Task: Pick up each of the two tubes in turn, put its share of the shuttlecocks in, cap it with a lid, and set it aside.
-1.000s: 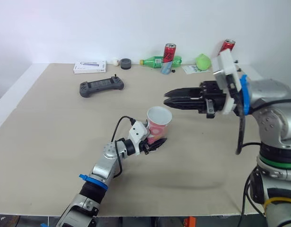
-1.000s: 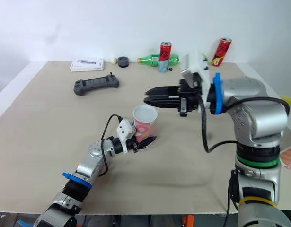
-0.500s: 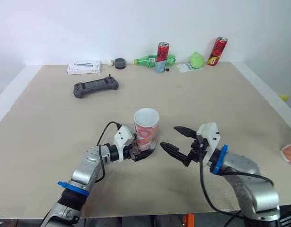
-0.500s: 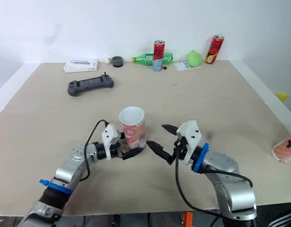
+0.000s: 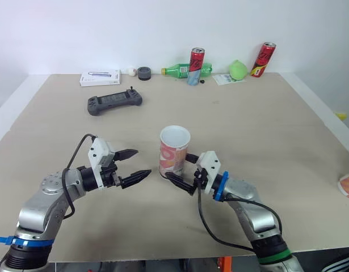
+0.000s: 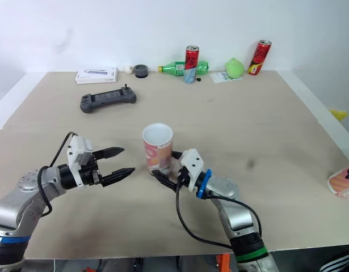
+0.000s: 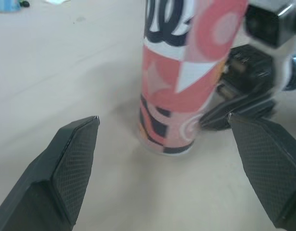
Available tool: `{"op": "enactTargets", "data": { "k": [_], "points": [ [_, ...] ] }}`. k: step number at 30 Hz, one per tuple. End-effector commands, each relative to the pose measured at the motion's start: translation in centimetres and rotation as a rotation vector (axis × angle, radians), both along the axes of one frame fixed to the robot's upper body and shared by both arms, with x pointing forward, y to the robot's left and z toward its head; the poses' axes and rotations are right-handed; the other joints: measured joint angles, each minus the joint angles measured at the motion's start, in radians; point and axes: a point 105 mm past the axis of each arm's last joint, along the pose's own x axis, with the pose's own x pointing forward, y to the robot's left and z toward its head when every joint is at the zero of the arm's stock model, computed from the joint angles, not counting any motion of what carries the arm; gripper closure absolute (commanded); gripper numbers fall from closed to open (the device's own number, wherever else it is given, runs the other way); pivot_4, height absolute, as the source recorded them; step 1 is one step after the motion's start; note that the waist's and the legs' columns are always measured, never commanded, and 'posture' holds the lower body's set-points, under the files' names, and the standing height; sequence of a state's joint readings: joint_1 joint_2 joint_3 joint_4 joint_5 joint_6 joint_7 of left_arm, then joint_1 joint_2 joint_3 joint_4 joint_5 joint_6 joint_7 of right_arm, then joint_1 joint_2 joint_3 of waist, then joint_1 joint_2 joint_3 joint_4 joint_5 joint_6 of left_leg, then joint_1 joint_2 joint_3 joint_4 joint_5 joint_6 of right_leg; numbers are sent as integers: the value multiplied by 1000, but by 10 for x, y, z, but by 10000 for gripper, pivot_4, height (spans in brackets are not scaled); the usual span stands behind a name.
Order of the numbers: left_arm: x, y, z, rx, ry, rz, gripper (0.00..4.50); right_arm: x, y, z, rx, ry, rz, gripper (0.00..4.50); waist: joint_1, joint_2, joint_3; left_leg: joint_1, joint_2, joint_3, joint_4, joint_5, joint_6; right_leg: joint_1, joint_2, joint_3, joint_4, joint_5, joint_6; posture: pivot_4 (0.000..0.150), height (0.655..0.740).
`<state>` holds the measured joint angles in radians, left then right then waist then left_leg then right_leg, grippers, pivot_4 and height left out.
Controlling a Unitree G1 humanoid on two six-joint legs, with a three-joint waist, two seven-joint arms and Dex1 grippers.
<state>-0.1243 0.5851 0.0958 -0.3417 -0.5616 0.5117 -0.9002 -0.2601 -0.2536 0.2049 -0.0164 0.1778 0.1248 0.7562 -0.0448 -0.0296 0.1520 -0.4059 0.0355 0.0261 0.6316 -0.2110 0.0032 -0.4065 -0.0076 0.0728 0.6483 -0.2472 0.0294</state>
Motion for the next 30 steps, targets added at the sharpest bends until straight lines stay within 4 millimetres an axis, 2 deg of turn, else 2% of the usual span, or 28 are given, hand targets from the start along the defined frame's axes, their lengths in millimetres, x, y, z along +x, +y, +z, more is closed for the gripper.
{"op": "enactTargets", "data": {
  "k": [1,9,10,12,14,17,22,25,27,30],
  "points": [
    [-2,4,5,22,-30,18,668,9,15,6,6,-50,32,0,0,0,1,0,0,0,0,0,0,0,0,0,0,0,0,1500,7400],
    [-3,5,4,18,-31,33,668,34,28,9,42,-67,18,0,-1,0,1,1,1,0,0,0,-1,0,1,-1,0,2,-2,1500,7400],
    [-2,6,4,18,-31,35,0,35,28,10,51,-69,13,4921,-1,0,1,1,1,0,0,0,-1,0,1,0,0,2,-2,1500,7400],
    [-1,5,5,17,-34,39,0,35,26,13,69,-73,5,9786,-1,0,1,1,2,0,0,0,-1,0,1,0,0,2,-2,1500,7400],
    [1,1,8,7,-45,34,0,32,17,18,84,-83,-21,9786,-1,0,1,1,2,0,0,0,-1,0,1,0,0,2,-2,1500,7400],
    [10,-25,21,-45,-90,-7,0,36,-30,32,152,-103,-225,9786,13,0,1,0,0,-1,0,1,-1,1,0,-1,1,2,-2,1500,7400],
    [24,-68,45,-130,-156,-73,0,54,-151,56,219,-173,-794,9786,24,0,1,-2,-6,1,2,3,-4,1,-6,1,0,5,4,1500,7400],
    [30,-96,56,-176,-176,-123,0,52,-228,64,227,-209,-1126,9786,21,0,1,-1,-9,3,2,3,-5,1,-8,3,-1,5,7,1500,7400],
    [33,-117,61,-193,-186,-166,0,48,-271,65,215,-218,-1306,9786,21,0,1,-1,-11,3,2,3,-5,1,-7,4,-1,5,7,1500,7400],
    [32,-140,67,-208,-203,-229,0,45,-305,60,203,-207,-1429,9786,15,1,1,-1,-11,4,2,3,-4,2,-5,4,-1,5,7,1500,7400]
  ]
}}
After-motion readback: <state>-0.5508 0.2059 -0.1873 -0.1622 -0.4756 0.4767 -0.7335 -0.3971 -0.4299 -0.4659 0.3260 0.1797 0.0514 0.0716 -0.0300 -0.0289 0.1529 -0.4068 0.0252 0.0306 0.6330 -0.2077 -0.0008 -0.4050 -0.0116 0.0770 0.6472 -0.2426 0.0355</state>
